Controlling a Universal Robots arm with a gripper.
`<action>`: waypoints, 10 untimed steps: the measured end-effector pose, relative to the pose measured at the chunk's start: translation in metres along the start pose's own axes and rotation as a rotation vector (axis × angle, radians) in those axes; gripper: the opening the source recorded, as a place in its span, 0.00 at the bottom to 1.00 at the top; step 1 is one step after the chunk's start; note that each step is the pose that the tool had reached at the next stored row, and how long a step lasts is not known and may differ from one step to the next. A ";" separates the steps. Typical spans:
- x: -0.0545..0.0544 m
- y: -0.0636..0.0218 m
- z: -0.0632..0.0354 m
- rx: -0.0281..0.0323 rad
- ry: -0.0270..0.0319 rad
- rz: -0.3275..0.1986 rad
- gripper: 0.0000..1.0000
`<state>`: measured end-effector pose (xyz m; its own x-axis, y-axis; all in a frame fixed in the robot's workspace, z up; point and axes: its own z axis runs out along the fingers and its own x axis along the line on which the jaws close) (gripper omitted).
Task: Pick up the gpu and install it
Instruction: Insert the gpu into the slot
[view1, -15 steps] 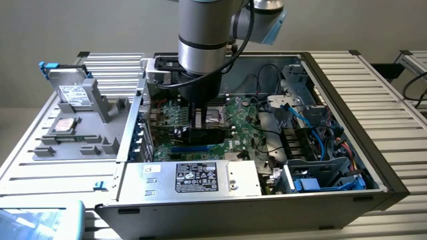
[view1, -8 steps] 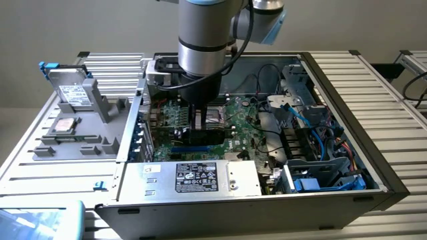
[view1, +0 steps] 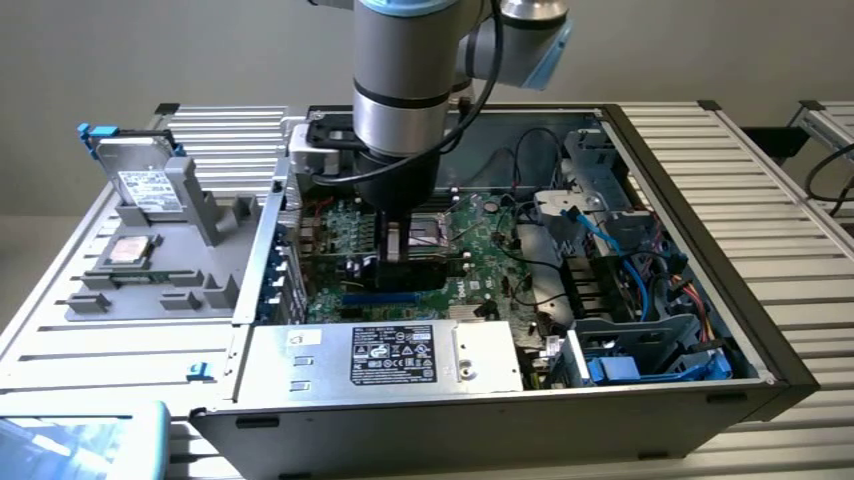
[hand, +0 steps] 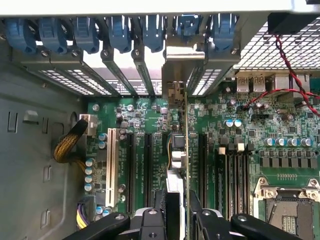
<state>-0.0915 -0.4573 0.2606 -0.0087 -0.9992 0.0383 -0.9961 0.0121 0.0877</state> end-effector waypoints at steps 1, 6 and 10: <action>0.000 0.0003 0.0005 0.0001 -0.0001 0.000 0.28; 0.000 0.0020 0.0028 -0.0001 -0.0002 0.003 0.28; 0.000 0.0027 0.0036 -0.0003 -0.0012 0.007 0.28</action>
<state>-0.0946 -0.4573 0.2572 -0.0159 -0.9992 0.0377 -0.9960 0.0191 0.0878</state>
